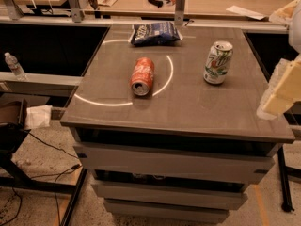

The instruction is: Place coke can upright

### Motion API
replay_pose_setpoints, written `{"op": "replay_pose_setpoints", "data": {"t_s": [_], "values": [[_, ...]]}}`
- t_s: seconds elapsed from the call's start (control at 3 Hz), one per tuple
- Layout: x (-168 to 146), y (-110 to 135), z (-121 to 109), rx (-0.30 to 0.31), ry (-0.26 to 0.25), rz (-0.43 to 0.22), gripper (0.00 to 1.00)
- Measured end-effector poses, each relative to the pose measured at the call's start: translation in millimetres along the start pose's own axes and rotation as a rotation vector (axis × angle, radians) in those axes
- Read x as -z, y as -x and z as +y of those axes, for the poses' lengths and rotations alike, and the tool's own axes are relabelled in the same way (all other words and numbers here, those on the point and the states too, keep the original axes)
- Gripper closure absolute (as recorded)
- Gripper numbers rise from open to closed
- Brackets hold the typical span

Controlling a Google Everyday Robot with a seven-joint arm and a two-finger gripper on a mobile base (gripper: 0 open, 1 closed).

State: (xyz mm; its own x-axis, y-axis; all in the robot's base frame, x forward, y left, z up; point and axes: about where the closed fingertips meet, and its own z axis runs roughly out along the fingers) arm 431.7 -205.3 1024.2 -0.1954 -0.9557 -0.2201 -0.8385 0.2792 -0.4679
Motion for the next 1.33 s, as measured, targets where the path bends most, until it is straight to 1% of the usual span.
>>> {"op": "replay_pose_setpoints", "data": {"t_s": [0.33,0.67,1.0,1.33], "values": [[0,0,0,0.0,0.0,0.0,0.0],[3,9,1,0.065,0.01,-0.042,0.0],[8,37,1,0.238,0.015,-0.126,0.0],[4,64,4,0.431,0.007,-0.165,0.0]]}}
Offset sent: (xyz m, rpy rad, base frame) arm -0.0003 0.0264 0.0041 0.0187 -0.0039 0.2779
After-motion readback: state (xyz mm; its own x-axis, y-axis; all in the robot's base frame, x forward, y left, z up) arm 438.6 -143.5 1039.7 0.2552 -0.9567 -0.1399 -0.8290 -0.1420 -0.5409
